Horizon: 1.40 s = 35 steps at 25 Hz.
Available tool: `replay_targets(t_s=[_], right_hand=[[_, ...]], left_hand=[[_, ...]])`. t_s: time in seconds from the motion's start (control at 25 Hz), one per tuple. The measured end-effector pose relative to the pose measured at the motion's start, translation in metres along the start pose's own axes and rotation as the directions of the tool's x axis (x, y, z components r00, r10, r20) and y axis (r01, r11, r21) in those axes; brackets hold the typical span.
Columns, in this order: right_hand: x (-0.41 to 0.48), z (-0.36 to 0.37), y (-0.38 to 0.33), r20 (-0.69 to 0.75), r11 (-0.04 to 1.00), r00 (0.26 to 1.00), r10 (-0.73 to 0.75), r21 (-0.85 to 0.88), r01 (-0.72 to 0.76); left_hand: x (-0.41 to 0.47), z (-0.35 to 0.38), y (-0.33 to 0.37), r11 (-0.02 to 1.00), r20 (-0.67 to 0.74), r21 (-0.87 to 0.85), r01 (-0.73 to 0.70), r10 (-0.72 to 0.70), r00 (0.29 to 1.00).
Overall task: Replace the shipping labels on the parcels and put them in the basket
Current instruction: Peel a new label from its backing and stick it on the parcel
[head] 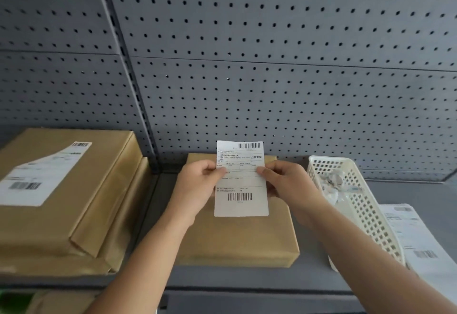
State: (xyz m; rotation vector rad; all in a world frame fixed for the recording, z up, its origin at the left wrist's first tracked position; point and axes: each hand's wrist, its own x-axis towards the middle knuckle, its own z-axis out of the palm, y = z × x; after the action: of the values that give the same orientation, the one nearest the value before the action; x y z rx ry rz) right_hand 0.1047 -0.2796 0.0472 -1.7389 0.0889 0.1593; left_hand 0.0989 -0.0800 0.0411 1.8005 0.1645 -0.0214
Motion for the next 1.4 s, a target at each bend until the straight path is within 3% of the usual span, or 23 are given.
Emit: replay_targets(t_s=[0.24, 0.4, 0.68, 1.12, 1.4], right_hand=[[0.007, 0.023, 0.015, -0.072, 0.966, 0.997, -0.002, -0.258, -0.017], [0.012, 0.027, 0.025, -0.124, 0.925, 0.992, -0.027, -0.38, -0.022], [0.017, 0.03, 0.028, -0.138, 0.843, 0.987, -0.081, -0.537, -0.006], [0.017, 0.034, 0.032, -0.099, 0.773, 0.983, -0.156, -0.631, 0.059], [0.02, 0.037, 0.033, -0.081, 0.726, 0.985, -0.154, -0.685, 0.057]], left_hand=[[0.013, -0.014, -0.026, 0.952, -0.01, 0.299, -0.071, 0.077, 0.997], [0.019, -0.01, -0.03, 0.907, -0.002, 0.406, -0.115, 0.126, 0.992], [0.022, -0.006, -0.034, 0.854, 0.02, 0.504, -0.129, 0.137, 0.99], [0.027, -0.004, -0.034, 0.815, -0.013, 0.577, -0.047, 0.067, 0.998], [0.027, -0.004, -0.035, 0.779, -0.028, 0.623, -0.063, 0.103, 0.994]])
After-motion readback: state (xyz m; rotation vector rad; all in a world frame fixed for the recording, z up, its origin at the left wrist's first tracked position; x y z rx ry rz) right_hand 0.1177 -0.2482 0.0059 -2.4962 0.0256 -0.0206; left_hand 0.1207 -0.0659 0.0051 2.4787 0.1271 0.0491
